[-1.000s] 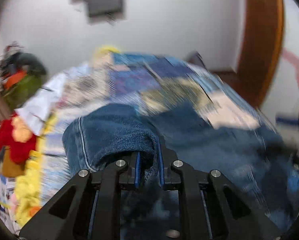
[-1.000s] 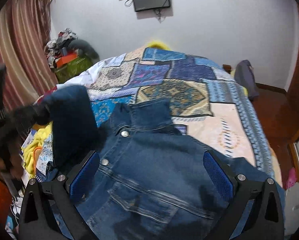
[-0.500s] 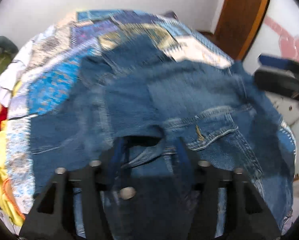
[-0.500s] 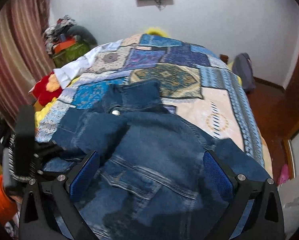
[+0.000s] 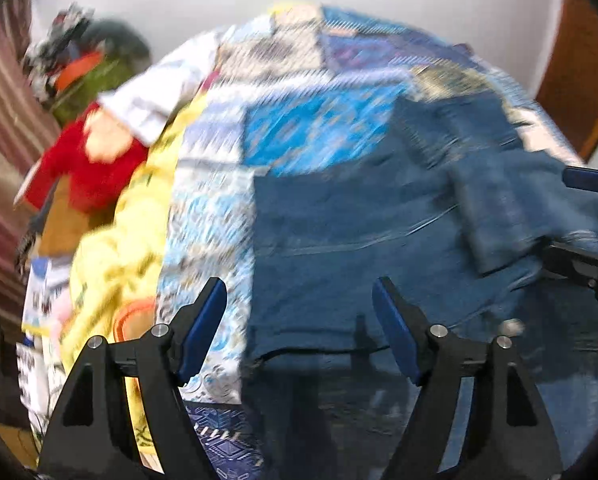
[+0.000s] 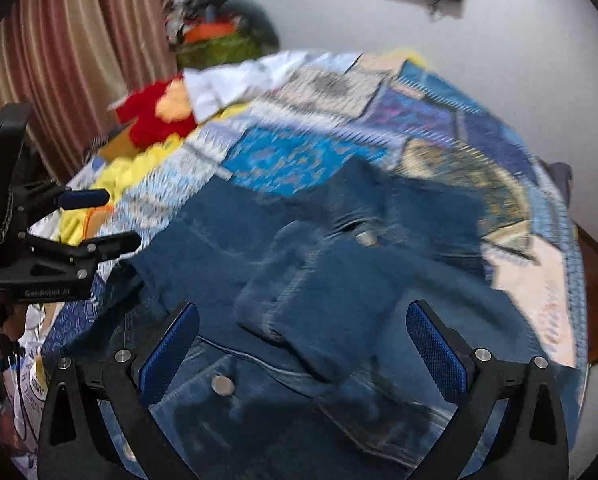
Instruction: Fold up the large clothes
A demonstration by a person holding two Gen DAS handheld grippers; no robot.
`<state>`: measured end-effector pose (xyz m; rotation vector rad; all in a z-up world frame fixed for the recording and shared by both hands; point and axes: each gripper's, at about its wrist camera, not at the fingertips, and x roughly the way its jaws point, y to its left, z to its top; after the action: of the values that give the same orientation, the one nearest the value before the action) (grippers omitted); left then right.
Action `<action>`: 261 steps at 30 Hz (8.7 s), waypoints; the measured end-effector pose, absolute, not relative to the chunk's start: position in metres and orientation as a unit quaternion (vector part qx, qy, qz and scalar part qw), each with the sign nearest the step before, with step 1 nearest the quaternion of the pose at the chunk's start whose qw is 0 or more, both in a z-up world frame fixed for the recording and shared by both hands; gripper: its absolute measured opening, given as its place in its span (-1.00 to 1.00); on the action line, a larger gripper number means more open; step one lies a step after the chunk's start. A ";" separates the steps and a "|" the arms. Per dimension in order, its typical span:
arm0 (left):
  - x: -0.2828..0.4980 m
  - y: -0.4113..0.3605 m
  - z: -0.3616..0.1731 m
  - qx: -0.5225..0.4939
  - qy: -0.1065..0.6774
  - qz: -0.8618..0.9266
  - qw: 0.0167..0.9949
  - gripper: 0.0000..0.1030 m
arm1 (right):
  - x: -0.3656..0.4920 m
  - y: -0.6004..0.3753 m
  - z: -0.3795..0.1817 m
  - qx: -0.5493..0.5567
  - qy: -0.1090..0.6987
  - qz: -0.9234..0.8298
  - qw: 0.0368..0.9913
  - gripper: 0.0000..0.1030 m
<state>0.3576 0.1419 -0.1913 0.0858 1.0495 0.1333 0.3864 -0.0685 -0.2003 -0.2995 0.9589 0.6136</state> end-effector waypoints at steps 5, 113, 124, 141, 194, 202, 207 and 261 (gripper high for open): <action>0.364 0.167 -0.244 0.026 0.540 0.089 0.837 0.45 | 0.406 -0.038 -0.254 -0.195 0.515 0.273 0.789 0.96; 0.399 -0.138 -0.134 0.144 0.419 -0.146 0.885 0.57 | 0.340 -0.521 -0.179 0.297 0.428 -0.012 0.853 -0.80; 0.386 -0.021 -0.129 0.076 0.424 -0.060 0.900 0.57 | 0.397 -0.357 -0.044 0.221 0.336 0.170 0.900 -0.83; 0.329 0.082 -0.151 0.052 0.451 0.025 0.891 0.57 | 0.399 -0.133 -0.245 0.038 0.601 0.250 0.758 -0.81; 0.415 -0.107 -0.131 0.140 0.445 -0.128 0.875 0.83 | 0.376 -0.330 -0.212 0.023 0.539 0.156 0.827 -0.81; 0.443 -0.180 -0.173 0.201 0.477 -0.163 0.840 0.83 | 0.367 -0.326 -0.246 -0.017 0.539 0.166 0.825 -0.81; 0.463 -0.194 -0.216 0.243 0.513 -0.143 0.811 0.42 | 0.363 -0.338 -0.249 -0.006 0.542 0.166 0.823 -0.78; 0.407 0.052 -0.243 0.043 0.558 -0.009 0.829 0.38 | 0.358 -0.337 -0.241 0.075 0.568 0.107 0.813 0.33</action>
<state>0.4070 0.0517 -0.2429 0.0916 1.1849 -0.0183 0.3584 -0.3370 -0.2414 0.1604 1.2126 0.2279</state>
